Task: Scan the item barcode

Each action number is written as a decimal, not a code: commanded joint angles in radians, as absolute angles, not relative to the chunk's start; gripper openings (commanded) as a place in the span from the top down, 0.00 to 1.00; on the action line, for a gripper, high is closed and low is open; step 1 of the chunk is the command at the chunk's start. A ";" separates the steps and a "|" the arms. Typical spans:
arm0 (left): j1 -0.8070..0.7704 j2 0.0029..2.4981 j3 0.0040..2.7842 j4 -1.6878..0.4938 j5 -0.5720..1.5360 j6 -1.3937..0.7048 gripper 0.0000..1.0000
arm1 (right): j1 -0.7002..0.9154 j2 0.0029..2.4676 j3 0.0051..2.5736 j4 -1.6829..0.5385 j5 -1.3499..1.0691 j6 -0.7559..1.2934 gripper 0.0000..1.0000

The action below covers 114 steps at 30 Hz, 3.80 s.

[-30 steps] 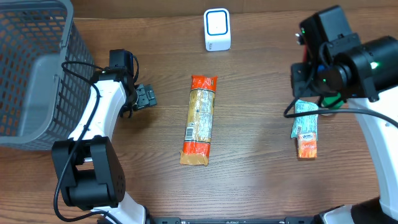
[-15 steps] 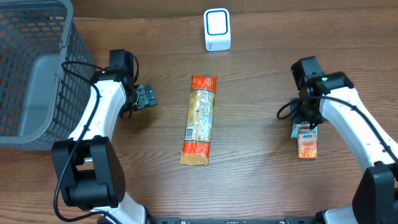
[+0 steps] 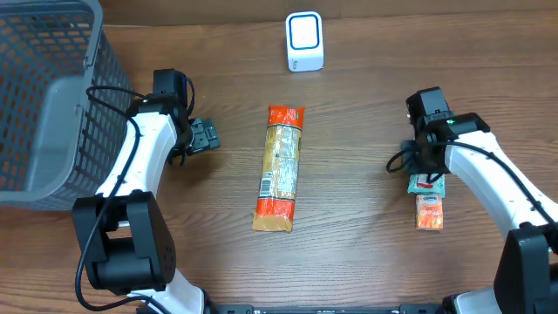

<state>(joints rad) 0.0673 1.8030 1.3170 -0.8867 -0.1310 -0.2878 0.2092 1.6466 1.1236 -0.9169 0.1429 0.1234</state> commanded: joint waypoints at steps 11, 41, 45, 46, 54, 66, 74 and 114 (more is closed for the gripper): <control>0.072 1.799 1.317 -0.885 -0.130 -0.284 0.00 | 0.398 1.635 1.122 -0.632 -0.245 0.492 0.51; 0.072 1.799 1.317 -0.885 -0.130 -0.284 0.00 | 0.910 1.854 1.123 -0.497 0.140 0.737 0.00; 0.072 1.799 1.317 -0.885 -0.130 -0.284 0.00 | 0.910 1.864 1.123 -0.509 0.113 0.737 0.00; 0.072 1.799 1.317 -0.885 -0.130 -0.284 0.00 | 0.910 1.865 1.123 -0.515 0.112 0.737 0.00; 0.072 1.799 1.317 -0.885 -0.130 -0.284 0.00 | 0.870 1.865 1.160 -0.659 0.184 0.761 0.00; 0.072 1.799 1.317 -0.885 -0.130 -0.284 0.00 | 0.694 1.865 1.231 -0.964 0.174 0.605 0.00; 0.072 1.799 1.317 -0.885 -0.130 -0.284 0.00 | 0.679 1.864 1.436 -1.070 0.118 0.368 0.15; 0.072 1.799 1.317 -0.885 -0.130 -0.284 0.00 | 0.697 2.058 1.559 -1.193 0.077 0.233 0.40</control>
